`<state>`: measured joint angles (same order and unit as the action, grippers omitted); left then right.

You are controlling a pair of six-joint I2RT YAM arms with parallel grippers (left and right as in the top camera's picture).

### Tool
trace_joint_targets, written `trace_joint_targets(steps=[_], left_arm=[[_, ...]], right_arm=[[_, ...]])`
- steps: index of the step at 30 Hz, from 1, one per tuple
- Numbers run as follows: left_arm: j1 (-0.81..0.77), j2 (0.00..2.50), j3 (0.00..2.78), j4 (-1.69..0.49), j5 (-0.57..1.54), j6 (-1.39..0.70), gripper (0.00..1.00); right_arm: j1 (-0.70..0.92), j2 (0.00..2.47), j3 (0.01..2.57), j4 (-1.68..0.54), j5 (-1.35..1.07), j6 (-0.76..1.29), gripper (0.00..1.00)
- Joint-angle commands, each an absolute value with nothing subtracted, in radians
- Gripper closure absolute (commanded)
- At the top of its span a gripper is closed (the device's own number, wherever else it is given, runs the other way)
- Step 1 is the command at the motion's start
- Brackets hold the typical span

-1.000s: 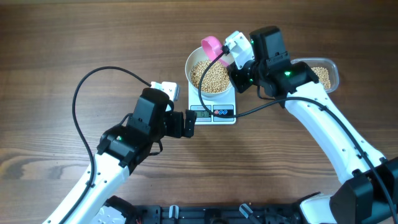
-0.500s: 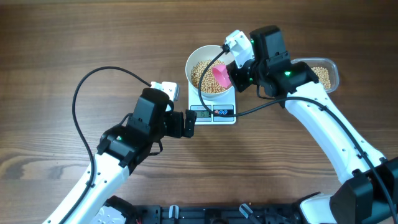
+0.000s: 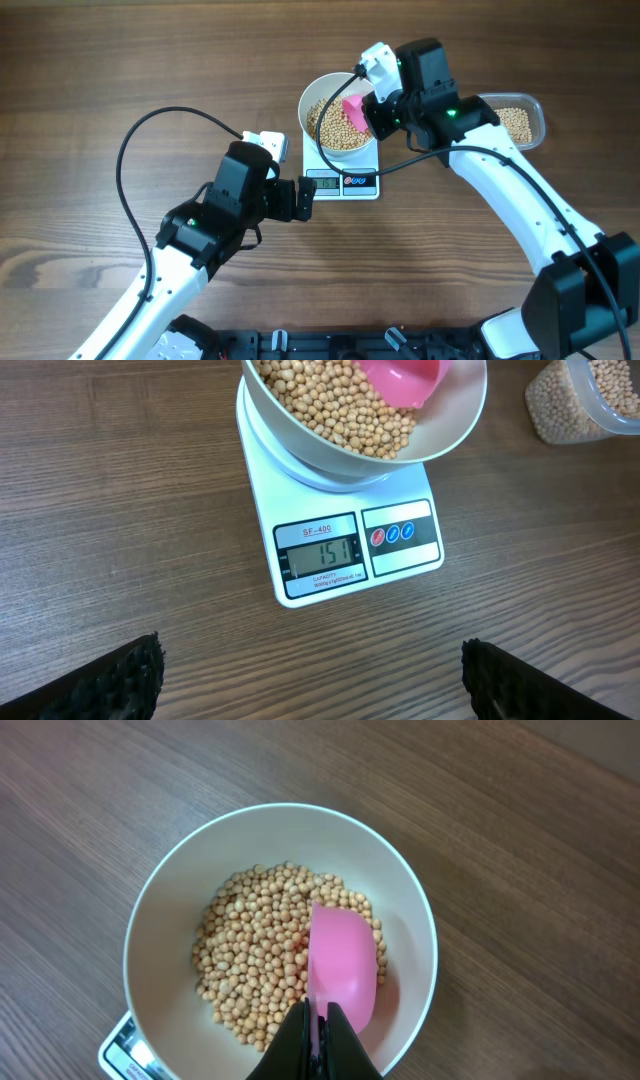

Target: Scoop item into bowl and weigh 150g on scale

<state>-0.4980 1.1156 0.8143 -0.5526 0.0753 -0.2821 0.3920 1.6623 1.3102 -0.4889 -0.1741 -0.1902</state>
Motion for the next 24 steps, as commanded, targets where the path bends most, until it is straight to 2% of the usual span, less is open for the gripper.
trace_joint_targets(steps=[1,6,8,12,19,24], left_arm=[[-0.493,1.119,0.817,-0.550,0.066,-0.266,0.00],[-0.493,1.119,0.817,-0.550,0.066,-0.266,0.00],[-0.493,1.119,0.817,-0.550,0.066,-0.266,0.00],[-0.493,1.119,0.817,-0.550,0.066,-0.266,0.00],[-0.493,1.119,0.817,-0.550,0.066,-0.266,0.00],[-0.493,1.119,0.817,-0.550,0.066,-0.266,0.00]], right_arm=[[0.391,1.677,1.327,-0.496,-0.159,-0.178,0.96],[0.390,1.679,1.327,-0.503,-0.185,-0.120,0.96],[0.385,1.679,1.328,-0.477,-0.188,-0.035,0.96],[0.325,1.679,1.328,-0.472,-0.389,0.091,0.96],[0.287,1.679,1.328,-0.479,-0.424,0.192,0.96],[0.164,1.654,1.328,-0.440,-0.576,0.274,0.96]])
